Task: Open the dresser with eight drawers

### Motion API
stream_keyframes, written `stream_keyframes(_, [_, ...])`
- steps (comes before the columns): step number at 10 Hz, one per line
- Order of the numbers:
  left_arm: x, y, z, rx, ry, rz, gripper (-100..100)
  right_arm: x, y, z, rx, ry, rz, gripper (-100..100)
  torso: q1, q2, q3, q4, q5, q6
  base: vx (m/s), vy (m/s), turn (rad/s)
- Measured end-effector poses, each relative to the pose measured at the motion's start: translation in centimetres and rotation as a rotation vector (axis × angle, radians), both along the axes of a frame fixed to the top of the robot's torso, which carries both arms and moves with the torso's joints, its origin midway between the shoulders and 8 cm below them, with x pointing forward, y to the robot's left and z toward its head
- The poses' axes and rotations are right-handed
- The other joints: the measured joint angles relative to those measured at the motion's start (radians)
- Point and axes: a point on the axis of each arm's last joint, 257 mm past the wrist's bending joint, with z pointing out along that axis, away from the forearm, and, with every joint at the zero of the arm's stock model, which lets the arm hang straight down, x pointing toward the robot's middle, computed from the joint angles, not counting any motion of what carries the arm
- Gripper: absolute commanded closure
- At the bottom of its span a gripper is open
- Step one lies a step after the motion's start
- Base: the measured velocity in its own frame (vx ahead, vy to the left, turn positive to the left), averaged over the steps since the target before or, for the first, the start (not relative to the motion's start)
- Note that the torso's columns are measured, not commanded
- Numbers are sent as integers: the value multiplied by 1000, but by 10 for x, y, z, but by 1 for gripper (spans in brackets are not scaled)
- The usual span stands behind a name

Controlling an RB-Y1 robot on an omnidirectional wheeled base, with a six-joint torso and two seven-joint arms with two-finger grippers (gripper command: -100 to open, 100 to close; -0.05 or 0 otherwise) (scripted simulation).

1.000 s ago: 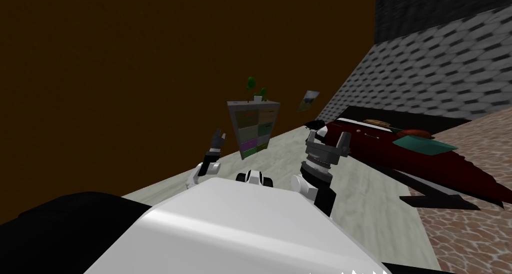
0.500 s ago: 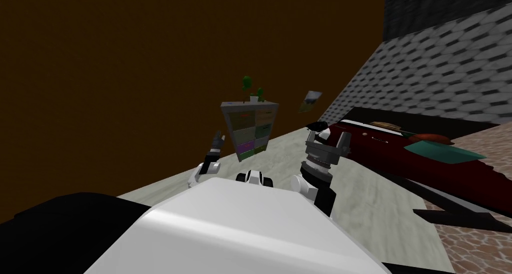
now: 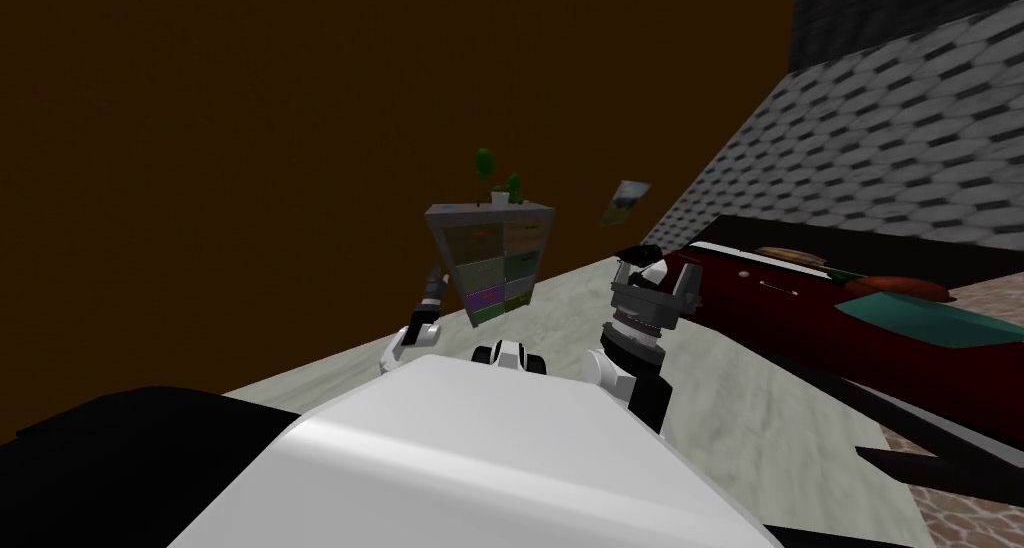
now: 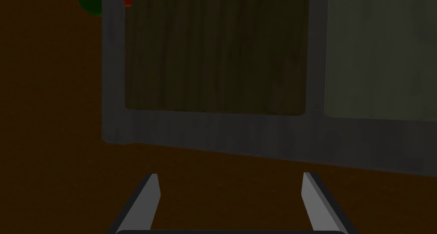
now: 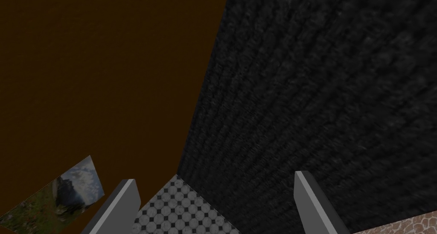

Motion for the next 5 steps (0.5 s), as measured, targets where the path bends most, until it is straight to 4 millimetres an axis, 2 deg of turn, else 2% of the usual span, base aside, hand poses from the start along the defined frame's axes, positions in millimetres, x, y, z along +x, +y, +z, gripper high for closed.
stream_keyframes(5, [8, 23, -56, -67, 94, 64, -100, 0, 0, 0, 0, 0, 0, 0, 1, 1, 0, 0, 0, 0, 160, -179, 67])
